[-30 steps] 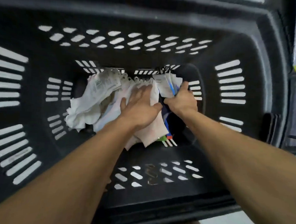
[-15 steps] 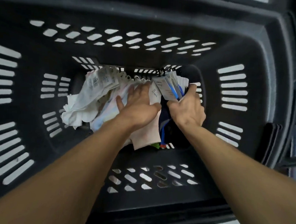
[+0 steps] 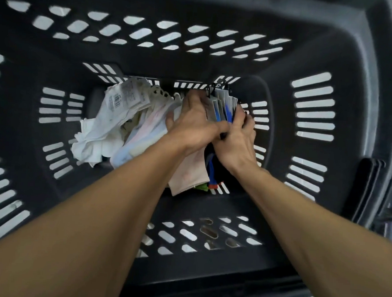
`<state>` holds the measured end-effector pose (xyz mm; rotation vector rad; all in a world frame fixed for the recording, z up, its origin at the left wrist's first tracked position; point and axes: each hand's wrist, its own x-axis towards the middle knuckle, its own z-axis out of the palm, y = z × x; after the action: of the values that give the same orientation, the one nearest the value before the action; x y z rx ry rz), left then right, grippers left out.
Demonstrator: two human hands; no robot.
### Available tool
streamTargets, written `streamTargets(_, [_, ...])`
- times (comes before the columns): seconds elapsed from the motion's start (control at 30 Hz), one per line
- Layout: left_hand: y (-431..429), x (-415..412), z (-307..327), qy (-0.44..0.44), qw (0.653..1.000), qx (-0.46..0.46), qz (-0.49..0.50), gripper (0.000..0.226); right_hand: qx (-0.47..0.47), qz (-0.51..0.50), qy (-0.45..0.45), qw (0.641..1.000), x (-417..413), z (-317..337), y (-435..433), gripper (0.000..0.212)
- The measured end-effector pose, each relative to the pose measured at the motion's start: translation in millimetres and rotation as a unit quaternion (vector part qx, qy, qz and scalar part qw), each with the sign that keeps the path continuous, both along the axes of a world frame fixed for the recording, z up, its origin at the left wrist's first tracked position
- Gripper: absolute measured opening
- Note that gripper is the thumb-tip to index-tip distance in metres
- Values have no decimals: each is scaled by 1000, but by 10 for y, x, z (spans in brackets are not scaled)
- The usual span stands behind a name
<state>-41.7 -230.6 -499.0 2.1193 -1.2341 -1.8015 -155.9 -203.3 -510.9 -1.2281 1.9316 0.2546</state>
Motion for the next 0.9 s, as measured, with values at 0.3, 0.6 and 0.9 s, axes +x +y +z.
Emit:
streamTargets(0.3, [-113,-214,-201,-133,991,3,1,72,-156,-140,-61,976,-12,197,60,57])
streamTargets(0.6, [-92,-225,-295,-142,988,-21,-51,58,-126,-219,7,968,215,-19,-721,19])
streamTargets(0.9, [-101,-189,-314,-125,990,-6,-66,57,-109,-339,-50,933,248,-245,-751,26])
